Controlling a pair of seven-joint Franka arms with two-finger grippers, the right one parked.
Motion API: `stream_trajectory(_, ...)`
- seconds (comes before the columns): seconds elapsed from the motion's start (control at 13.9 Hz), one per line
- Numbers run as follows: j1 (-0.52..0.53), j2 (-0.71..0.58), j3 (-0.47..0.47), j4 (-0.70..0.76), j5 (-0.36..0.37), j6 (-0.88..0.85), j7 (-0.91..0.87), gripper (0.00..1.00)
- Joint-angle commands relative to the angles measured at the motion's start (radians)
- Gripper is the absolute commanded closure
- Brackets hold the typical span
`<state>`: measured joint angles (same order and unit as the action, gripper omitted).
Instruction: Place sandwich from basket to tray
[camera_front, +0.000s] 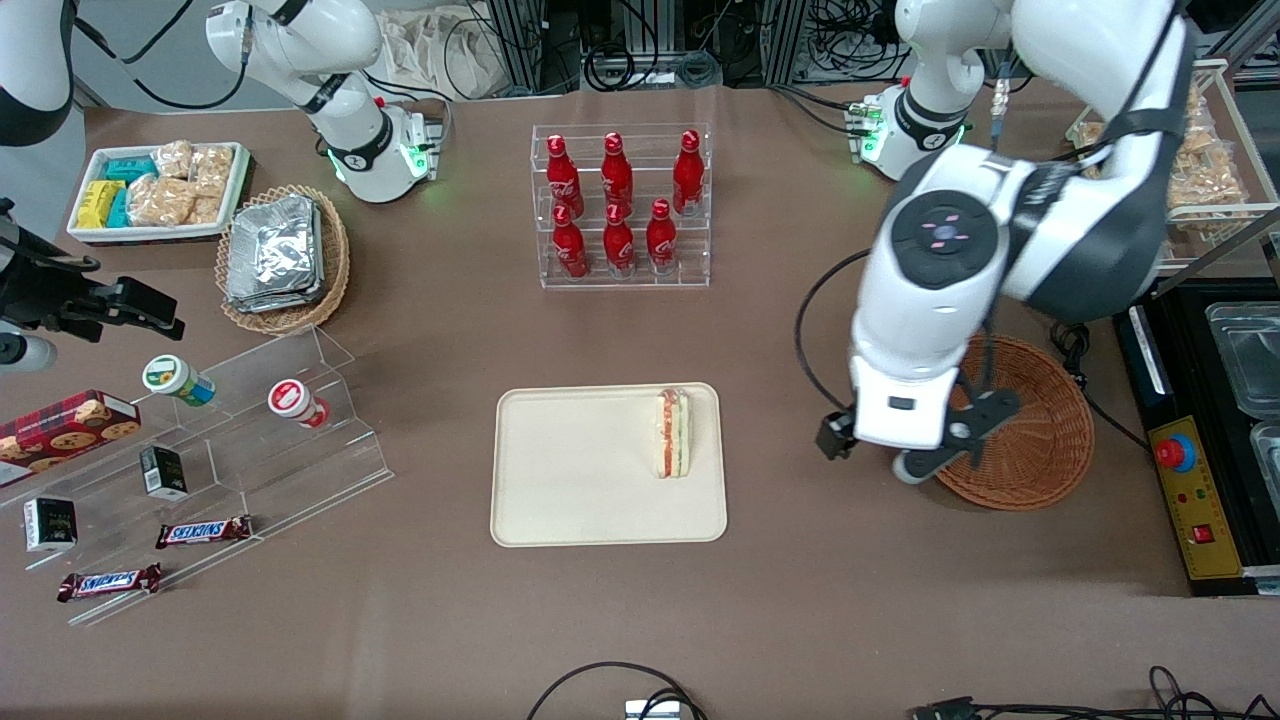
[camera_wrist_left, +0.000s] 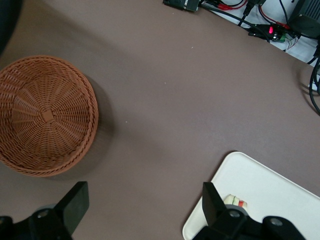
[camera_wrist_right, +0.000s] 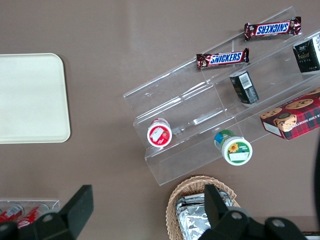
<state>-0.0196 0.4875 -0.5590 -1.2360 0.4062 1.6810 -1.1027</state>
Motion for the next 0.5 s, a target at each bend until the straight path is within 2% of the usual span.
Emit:
stream_trajectory(0.0,0.052,-0.047,-0.004,-0.011,-0.053,-0.041,0.088,0.0)
stream_trajectory(0.22,0.07,-0.082,0.004,-0.034,-0.081,-0.069,0.211,0.0)
stream_trajectory(0.29,0.069,-0.111,0.039,-0.06,-0.101,-0.067,0.243,0.0)
stream_trajectory(0.43,0.052,-0.182,0.153,-0.112,-0.212,-0.063,0.369,0.0)
